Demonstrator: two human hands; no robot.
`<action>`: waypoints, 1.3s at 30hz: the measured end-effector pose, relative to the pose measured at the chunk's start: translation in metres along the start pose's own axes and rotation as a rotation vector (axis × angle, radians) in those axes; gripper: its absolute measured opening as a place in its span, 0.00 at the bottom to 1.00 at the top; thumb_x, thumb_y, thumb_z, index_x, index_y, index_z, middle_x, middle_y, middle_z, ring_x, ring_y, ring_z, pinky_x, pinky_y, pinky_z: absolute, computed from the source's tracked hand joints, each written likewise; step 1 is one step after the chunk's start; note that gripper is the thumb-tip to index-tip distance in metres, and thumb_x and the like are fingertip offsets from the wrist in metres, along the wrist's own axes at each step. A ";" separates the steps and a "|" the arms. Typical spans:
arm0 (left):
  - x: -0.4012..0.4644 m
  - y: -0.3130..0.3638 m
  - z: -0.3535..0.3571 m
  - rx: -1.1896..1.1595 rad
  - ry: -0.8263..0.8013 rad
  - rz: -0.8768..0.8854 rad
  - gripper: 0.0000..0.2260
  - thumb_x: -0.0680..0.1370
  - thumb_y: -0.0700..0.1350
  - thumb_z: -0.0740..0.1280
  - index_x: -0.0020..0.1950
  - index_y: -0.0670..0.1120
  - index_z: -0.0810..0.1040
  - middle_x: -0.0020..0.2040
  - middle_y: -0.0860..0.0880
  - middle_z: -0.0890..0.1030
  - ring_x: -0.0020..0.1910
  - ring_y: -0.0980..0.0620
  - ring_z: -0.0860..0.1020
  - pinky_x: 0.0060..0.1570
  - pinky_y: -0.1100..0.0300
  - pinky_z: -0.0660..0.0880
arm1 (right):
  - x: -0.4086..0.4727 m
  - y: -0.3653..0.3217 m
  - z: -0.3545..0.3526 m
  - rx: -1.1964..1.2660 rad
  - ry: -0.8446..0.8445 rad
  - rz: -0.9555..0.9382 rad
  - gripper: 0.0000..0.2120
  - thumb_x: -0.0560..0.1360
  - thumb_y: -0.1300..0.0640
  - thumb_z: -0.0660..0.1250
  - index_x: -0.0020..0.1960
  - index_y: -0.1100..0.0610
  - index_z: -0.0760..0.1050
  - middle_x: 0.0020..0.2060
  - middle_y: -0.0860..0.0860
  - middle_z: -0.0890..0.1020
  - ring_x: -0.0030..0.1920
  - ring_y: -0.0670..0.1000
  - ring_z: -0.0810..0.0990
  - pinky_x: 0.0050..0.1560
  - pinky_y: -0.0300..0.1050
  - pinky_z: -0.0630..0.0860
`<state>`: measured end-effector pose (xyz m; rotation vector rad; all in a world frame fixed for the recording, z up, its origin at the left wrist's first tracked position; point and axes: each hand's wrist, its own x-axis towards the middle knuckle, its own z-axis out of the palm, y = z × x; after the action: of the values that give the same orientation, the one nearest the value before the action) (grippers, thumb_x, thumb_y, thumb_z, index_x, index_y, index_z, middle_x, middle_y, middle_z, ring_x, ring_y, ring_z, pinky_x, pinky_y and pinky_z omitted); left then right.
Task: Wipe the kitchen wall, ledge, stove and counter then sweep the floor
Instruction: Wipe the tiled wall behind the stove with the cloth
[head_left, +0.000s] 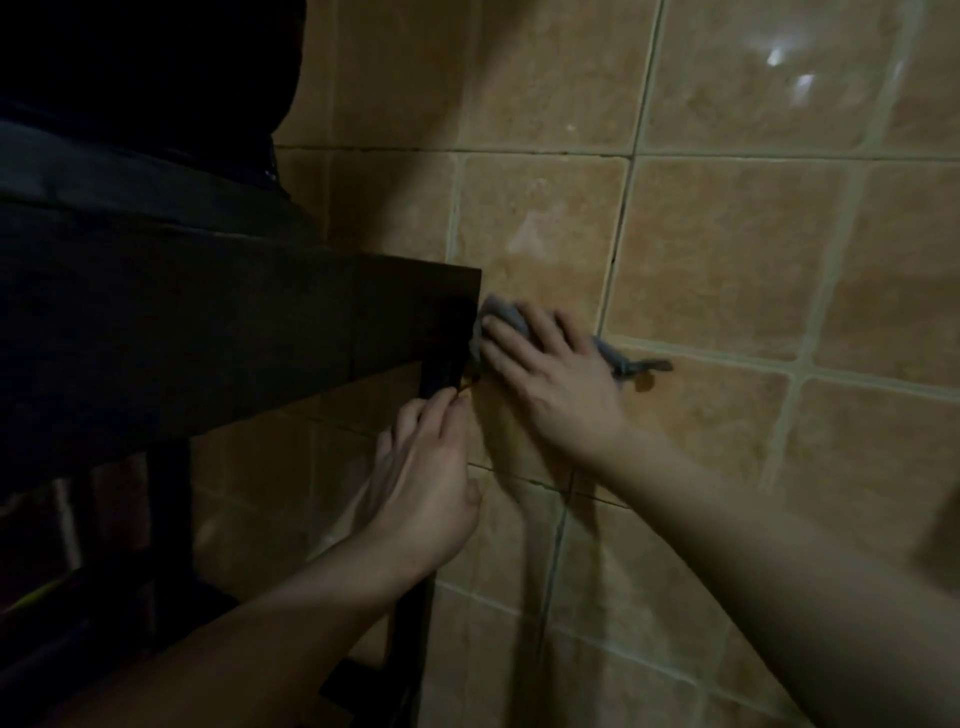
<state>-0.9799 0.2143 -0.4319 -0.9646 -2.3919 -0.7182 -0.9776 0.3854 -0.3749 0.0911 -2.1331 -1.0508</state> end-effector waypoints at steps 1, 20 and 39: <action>-0.001 -0.001 0.000 0.004 -0.007 -0.004 0.33 0.77 0.48 0.64 0.77 0.49 0.50 0.77 0.52 0.52 0.74 0.51 0.50 0.71 0.53 0.54 | -0.010 -0.009 0.002 0.015 -0.031 -0.025 0.26 0.72 0.53 0.50 0.66 0.54 0.74 0.67 0.53 0.74 0.68 0.62 0.69 0.67 0.58 0.55; -0.026 -0.005 -0.005 0.053 -0.067 -0.047 0.32 0.78 0.45 0.63 0.77 0.48 0.50 0.77 0.51 0.50 0.75 0.50 0.49 0.72 0.51 0.55 | -0.064 -0.062 0.031 0.044 -0.152 -0.353 0.23 0.70 0.51 0.58 0.62 0.52 0.77 0.63 0.52 0.77 0.66 0.61 0.72 0.68 0.58 0.60; -0.029 0.017 0.030 -0.054 -0.088 0.048 0.34 0.76 0.41 0.65 0.76 0.50 0.51 0.76 0.53 0.54 0.73 0.52 0.52 0.71 0.54 0.54 | -0.139 -0.014 0.030 0.111 -0.130 -0.314 0.28 0.72 0.53 0.52 0.71 0.56 0.68 0.70 0.54 0.70 0.71 0.59 0.65 0.71 0.53 0.49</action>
<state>-0.9549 0.2292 -0.4666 -1.0930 -2.4275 -0.7397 -0.9006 0.4461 -0.4785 0.4338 -2.3459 -1.1397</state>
